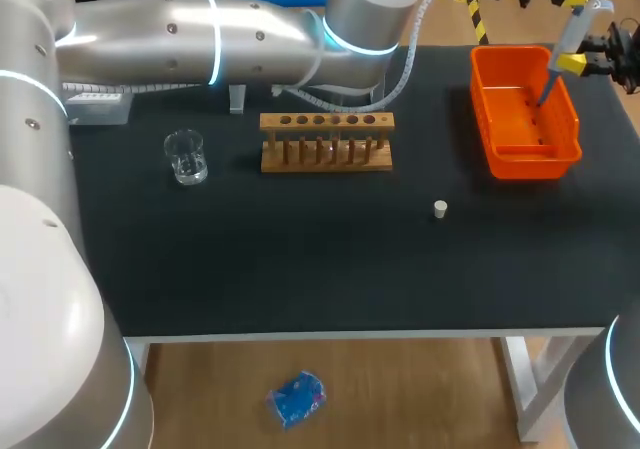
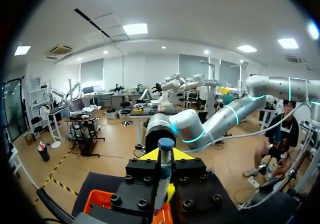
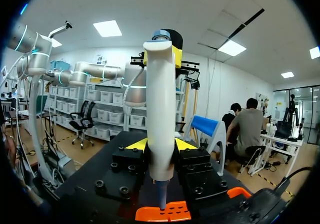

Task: Invert the test tube, pick up the pipette, mount the tip to pipette, aspirate from beaker and dispense into the tube, eject the tip, return the pipette, and cap with the stopper.

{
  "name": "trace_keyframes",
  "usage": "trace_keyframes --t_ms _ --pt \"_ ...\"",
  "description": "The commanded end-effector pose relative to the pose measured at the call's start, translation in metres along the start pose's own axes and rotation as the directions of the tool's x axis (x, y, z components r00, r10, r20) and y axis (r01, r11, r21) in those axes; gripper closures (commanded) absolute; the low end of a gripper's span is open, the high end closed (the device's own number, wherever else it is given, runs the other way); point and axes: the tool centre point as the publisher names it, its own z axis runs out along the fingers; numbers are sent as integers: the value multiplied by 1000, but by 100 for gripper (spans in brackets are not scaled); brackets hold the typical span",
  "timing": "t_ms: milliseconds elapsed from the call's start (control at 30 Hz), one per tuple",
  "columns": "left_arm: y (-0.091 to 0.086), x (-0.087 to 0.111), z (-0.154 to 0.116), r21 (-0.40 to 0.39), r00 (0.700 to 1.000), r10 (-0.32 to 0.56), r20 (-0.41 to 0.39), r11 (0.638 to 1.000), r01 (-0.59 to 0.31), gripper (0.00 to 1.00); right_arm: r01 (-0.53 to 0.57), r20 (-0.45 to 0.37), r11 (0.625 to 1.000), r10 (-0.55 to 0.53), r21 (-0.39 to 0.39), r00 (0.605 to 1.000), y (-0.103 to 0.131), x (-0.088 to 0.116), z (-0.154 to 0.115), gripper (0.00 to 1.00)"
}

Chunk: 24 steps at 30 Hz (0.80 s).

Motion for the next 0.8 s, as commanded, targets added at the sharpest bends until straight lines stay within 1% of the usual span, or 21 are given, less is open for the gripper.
trace_keyframes --t_ms 33,67,233,333,400,567,700,800 --pt "-12 3 -7 -8 1000 18 7 1000 -18 5 0 -1 1000 0 3 1000 1 0 0 100" --pt "-14 3 -8 -9 1000 21 6 1000 -21 0 0 -1 1000 0 3 1000 1 0 0 100" --pt "-21 5 -12 -31 999 38 -3 999 -38 0 0 -1 1000 0 3 1000 1 0 0 100" --pt "-20 8 -16 -57 999 35 -2 998 -35 0 0 -1 1000 0 3 1000 1 0 0 100" --pt "-18 11 -20 -92 1000 31 0 995 -30 0 0 -1 1000 0 3 1000 1 0 0 100" --pt "-6 23 -34 -115 1000 9 19 993 -7 0 0 -1 1000 0 3 1000 1 0 0 100" --pt "6 37 -44 -141 999 -27 38 989 32 0 0 -1 1000 0 3 1000 1 0 0 100" --pt "12 48 -48 -141 998 -44 47 989 50 0 0 -1 1000 0 3 1000 1 0 0 100"
